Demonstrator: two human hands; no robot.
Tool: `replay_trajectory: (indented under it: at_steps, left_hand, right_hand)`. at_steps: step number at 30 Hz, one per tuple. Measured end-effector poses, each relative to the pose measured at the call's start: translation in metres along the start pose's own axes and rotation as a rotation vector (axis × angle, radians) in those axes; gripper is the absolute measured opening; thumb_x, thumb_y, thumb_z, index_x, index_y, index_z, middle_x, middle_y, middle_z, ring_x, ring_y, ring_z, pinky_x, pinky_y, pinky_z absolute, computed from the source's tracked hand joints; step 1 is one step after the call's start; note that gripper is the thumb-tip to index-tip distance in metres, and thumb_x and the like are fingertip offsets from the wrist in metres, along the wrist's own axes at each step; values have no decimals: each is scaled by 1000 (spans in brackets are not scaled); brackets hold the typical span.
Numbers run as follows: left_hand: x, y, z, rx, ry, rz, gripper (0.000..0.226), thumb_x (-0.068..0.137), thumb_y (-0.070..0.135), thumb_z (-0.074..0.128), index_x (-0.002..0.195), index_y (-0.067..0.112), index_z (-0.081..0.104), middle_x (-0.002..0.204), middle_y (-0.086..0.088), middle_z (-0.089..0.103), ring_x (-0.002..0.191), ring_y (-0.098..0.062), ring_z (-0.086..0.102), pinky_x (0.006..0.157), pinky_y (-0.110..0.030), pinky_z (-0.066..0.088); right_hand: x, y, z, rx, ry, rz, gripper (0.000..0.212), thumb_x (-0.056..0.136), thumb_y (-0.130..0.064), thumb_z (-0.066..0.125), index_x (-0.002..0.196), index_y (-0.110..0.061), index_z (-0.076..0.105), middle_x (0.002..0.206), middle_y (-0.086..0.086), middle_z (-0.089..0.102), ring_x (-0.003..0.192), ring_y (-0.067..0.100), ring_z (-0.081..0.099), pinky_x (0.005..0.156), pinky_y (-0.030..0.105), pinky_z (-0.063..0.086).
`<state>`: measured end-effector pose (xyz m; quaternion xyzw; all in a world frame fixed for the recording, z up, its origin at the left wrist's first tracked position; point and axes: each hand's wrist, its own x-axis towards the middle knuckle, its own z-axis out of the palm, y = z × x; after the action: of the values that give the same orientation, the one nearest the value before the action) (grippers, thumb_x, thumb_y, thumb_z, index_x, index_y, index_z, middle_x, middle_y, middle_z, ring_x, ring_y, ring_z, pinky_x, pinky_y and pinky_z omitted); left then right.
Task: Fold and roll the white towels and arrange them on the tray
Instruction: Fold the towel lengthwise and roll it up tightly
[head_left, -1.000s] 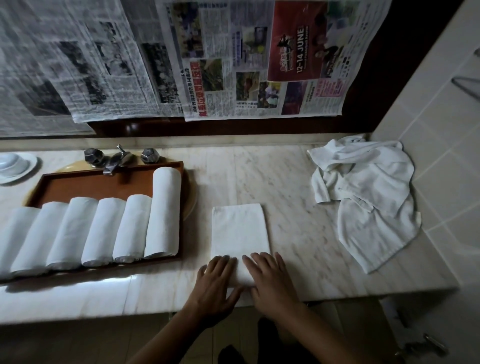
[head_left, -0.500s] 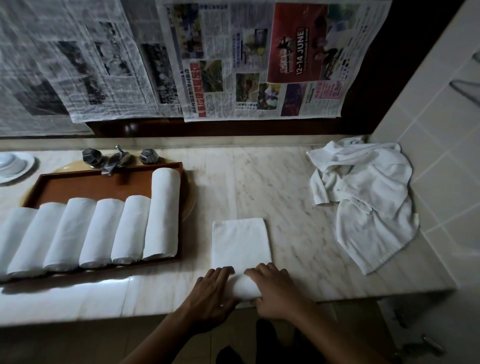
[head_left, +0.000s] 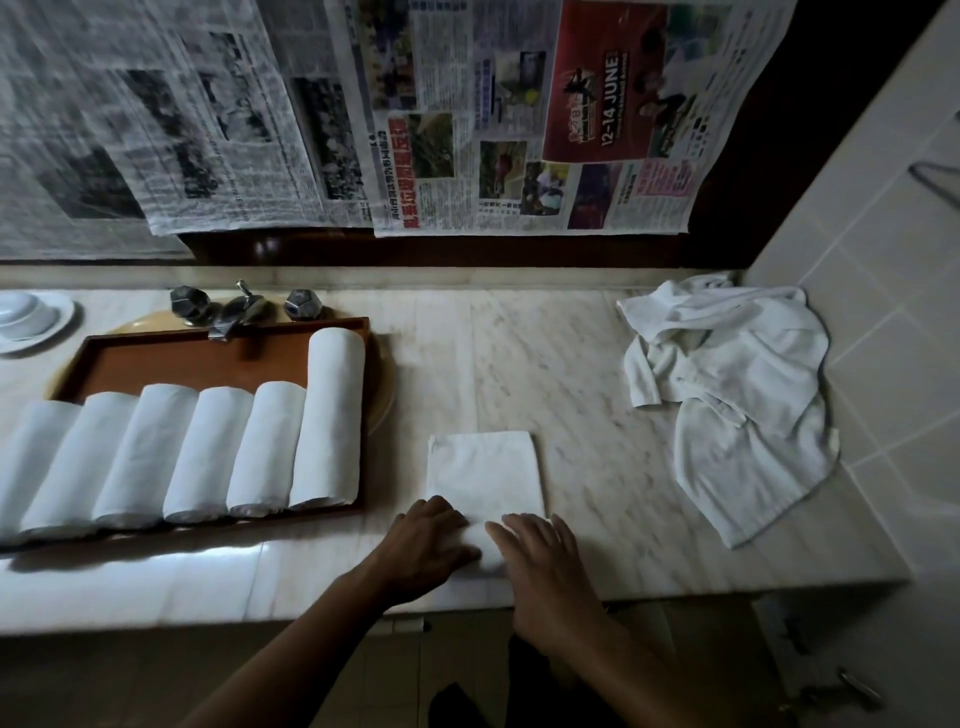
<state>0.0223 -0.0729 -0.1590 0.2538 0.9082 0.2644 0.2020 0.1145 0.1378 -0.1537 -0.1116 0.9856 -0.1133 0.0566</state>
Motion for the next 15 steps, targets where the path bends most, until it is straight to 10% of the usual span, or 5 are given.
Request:
replay_trajectory:
  at_steps: [7, 15]
  left_hand:
    - [2, 0, -4, 79, 7, -60, 88, 81, 92, 18, 138, 35, 53, 139, 17, 52, 127, -10, 45, 101, -36, 37]
    - [-19, -6, 0, -41, 68, -134, 64, 88, 84, 21, 117, 35, 50, 113, 17, 59, 103, -7, 49, 96, -40, 34]
  right_hand:
    - [15, 7, 3, -58, 15, 18, 79, 81, -57, 62, 149, -23, 42, 144, -2, 49, 132, 23, 49, 116, 54, 36]
    - [15, 10, -6, -23, -31, 36, 70, 92, -71, 39, 146, -27, 42, 140, -6, 50, 130, 20, 45, 122, 55, 19]
